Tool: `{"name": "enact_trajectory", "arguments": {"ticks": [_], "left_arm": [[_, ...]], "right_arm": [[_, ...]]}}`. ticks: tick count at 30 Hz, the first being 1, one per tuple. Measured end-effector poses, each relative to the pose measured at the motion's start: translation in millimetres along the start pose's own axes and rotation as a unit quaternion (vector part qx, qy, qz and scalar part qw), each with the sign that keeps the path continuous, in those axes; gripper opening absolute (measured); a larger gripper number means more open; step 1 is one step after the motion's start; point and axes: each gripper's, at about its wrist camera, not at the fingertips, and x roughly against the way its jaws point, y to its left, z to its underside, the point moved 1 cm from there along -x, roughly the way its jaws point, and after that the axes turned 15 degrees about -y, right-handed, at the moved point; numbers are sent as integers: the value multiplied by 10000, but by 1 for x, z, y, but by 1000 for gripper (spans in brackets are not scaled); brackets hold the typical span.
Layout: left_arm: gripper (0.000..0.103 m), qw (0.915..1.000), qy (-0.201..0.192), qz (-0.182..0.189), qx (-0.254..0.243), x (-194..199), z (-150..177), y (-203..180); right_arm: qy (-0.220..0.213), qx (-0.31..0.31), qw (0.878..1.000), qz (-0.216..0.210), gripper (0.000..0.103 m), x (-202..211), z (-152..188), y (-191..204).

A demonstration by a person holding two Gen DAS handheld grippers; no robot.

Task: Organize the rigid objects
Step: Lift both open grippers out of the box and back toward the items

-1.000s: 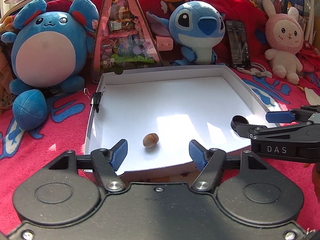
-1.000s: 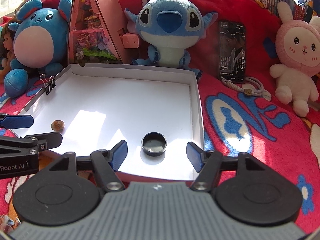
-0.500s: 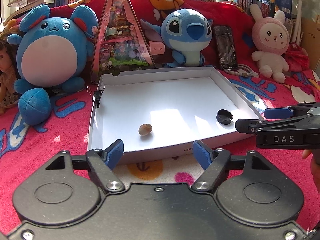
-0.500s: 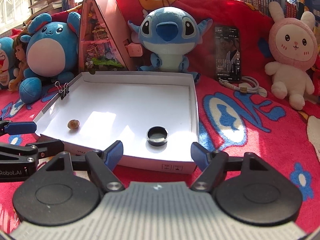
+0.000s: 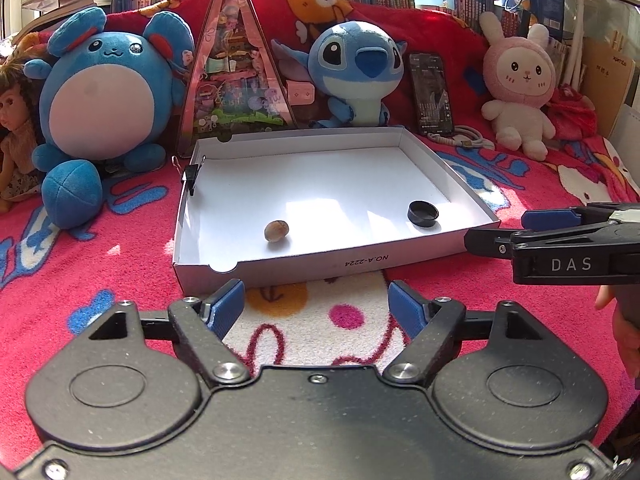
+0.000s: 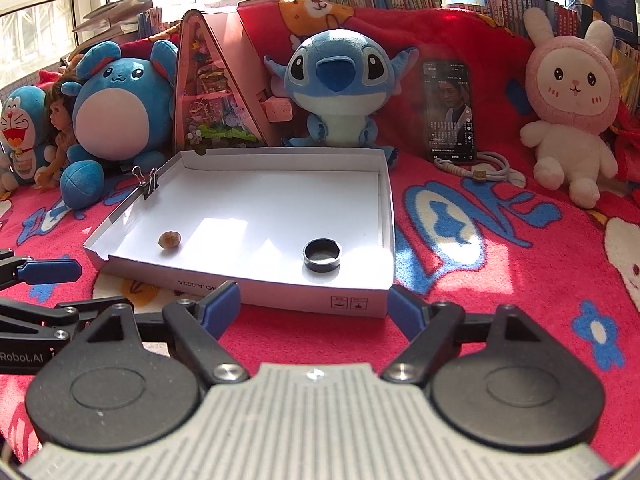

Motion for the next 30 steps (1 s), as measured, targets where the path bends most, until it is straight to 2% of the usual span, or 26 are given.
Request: {"name": "enact_trajectory", "arguments": {"ticks": [23, 30], "left_arm": [[79, 9997, 123, 173, 123, 54, 39, -9], [79, 9998, 154, 95, 88, 66, 48, -8]], "right_arm": [[-169, 143, 9996, -197, 89, 59, 38, 9], [-222, 278, 9991, -222, 89, 76, 51, 13]]}}
